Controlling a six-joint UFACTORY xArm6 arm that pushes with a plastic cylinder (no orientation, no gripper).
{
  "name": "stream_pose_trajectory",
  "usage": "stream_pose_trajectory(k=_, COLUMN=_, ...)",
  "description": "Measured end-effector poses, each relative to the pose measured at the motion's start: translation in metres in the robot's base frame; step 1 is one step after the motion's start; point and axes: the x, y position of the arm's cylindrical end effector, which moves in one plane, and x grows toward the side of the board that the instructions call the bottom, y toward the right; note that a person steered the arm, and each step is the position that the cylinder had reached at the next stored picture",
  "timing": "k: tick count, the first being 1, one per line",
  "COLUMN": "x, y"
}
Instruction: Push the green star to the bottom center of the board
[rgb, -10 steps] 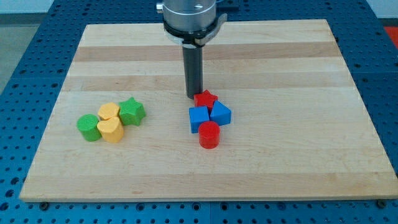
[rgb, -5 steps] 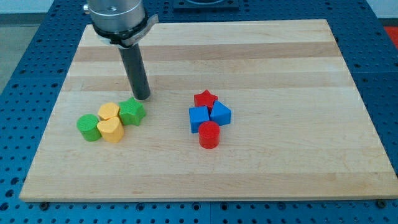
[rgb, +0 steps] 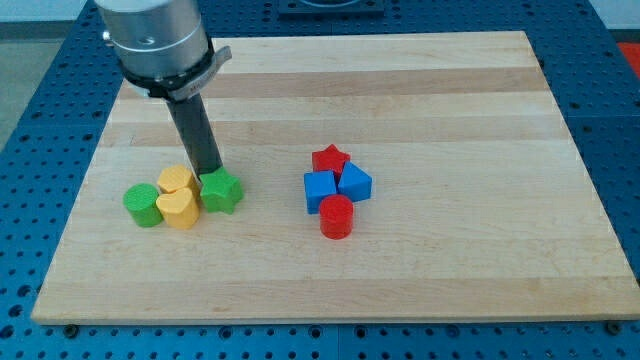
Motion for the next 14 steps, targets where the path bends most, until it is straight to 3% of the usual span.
stream_pose_trajectory(k=2, x=0.037, y=0.028)
stream_pose_trajectory(k=7, x=0.107, y=0.019)
stream_pose_trajectory(k=10, x=0.113, y=0.034)
stream_pose_trajectory(k=14, x=0.113, y=0.125)
